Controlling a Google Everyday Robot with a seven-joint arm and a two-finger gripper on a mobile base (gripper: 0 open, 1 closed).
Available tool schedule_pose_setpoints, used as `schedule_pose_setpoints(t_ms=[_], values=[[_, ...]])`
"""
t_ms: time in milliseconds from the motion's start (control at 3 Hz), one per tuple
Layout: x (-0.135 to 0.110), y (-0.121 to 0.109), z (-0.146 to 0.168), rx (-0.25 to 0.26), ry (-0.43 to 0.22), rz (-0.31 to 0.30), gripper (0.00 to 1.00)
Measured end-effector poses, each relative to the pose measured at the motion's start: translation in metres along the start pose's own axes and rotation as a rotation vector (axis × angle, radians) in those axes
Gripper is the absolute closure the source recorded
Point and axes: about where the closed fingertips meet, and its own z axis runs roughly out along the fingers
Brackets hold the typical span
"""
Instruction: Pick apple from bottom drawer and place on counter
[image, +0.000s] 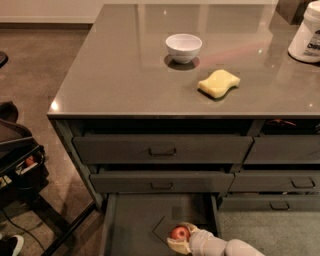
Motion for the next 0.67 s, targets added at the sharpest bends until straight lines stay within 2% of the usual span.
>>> schedule_pose_setpoints(t_ms=[333,667], values=[[-0.027,0.009,-0.020,-0.026,0.018,-0.083,1.00],[-0.088,0.040,-0.065,-0.108,0.014,-0.251,1.00]])
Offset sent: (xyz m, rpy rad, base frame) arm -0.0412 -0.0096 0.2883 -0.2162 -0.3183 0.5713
